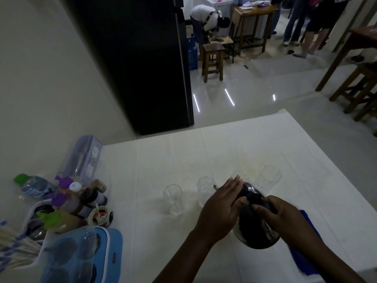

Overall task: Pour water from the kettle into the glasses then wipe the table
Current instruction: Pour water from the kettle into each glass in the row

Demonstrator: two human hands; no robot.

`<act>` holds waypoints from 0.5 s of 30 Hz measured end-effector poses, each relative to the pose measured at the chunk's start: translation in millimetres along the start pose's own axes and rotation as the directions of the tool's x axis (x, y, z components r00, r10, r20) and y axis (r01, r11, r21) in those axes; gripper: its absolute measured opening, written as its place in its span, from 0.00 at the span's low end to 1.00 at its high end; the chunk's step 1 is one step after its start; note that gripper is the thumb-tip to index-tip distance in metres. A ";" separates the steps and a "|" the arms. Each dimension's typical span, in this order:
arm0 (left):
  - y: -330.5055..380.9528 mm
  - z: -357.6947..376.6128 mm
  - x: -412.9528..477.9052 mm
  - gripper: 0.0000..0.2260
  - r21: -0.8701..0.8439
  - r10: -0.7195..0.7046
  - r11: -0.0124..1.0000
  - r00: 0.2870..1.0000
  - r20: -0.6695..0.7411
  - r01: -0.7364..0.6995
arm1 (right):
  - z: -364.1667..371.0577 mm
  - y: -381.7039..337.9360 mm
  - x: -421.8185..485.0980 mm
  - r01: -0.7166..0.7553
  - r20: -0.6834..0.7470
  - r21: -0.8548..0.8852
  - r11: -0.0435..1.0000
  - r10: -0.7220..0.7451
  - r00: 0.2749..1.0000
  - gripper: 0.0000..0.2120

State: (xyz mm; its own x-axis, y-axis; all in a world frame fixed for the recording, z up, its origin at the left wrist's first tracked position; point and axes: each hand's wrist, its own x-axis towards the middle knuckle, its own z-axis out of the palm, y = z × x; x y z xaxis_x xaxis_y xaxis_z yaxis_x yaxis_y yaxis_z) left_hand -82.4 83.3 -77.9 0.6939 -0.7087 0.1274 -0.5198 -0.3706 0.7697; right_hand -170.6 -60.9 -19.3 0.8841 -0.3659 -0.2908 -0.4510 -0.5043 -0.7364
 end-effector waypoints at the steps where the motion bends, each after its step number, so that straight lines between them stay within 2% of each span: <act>1: 0.0 0.5 -0.4 0.24 0.001 -0.001 1.000 1.000 0.002 0.001 | -0.4 -1.0 -0.5 -0.001 0.002 -0.002 1.000 0.001 1.000 0.11; 15: 3.2 -1.4 0.9 0.24 -0.001 0.005 1.000 1.000 -0.011 -0.005 | -5.1 -6.4 0.0 -0.008 0.007 -0.042 0.999 0.008 1.000 0.12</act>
State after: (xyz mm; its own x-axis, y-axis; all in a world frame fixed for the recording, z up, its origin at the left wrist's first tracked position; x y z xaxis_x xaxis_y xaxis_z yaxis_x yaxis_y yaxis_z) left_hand -82.7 82.4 -74.4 0.6966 -0.7040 0.1380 -0.5229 -0.3665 0.7695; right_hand -168.3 -61.7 -11.5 0.8813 -0.3644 -0.3008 -0.4624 -0.5341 -0.7077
